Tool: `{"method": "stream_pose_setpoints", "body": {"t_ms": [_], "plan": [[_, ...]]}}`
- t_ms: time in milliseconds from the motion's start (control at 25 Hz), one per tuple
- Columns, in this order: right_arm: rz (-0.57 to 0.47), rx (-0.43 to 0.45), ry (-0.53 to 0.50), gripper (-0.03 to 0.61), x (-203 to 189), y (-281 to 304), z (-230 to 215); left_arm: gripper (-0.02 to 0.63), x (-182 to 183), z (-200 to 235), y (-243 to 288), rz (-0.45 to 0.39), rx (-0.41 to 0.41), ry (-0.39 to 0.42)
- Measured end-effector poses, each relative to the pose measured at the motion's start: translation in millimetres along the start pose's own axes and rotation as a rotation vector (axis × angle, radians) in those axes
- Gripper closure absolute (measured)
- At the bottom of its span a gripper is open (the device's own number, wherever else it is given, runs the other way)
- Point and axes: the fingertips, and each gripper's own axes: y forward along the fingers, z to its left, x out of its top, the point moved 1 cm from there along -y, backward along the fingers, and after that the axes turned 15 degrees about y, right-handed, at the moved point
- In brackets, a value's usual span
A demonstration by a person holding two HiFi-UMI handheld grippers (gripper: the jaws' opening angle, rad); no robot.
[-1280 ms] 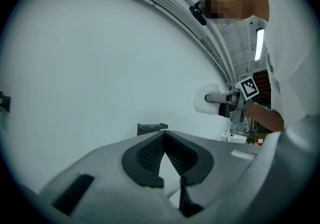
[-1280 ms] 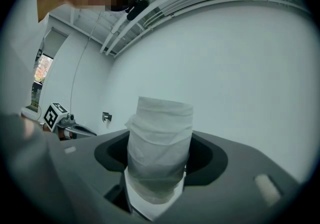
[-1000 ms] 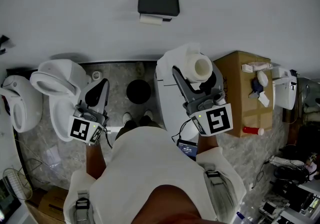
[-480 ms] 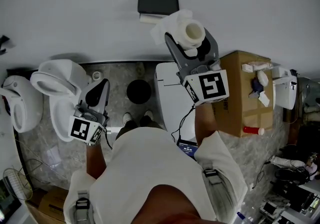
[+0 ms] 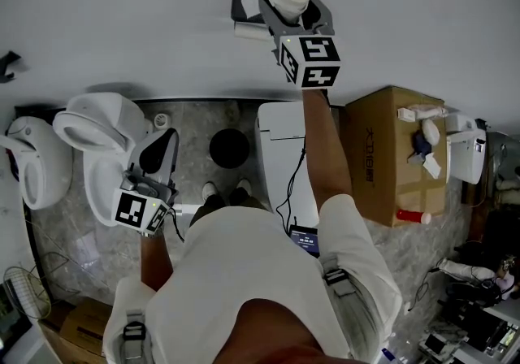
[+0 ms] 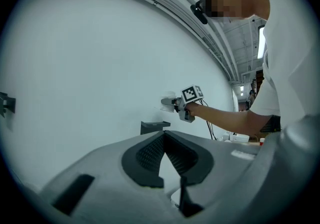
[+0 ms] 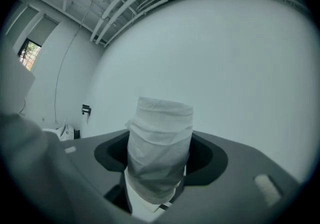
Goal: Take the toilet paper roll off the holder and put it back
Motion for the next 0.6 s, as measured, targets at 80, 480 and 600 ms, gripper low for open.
{"method": "stream_pose_setpoints", "body": {"t_ms": [80,480,600], "plan": [[0.032,-0.027,0.013,0.279,-12.8,18.6,-13.6,0.611,-1.2,0.3,-0.2,0.004,0.0,-0.001],[0.142,-0.104,0.057,0.278,-70.9,75.3,-51.3,0.611,-3.7,4.5,4.6,0.016,0.004,-0.003],[0.154,-0.115,0.038,0.278,-78.8,80.3,-53.5,0.612,-3.5,4.3,6.2,0.018,0.002,-0.002]]}}
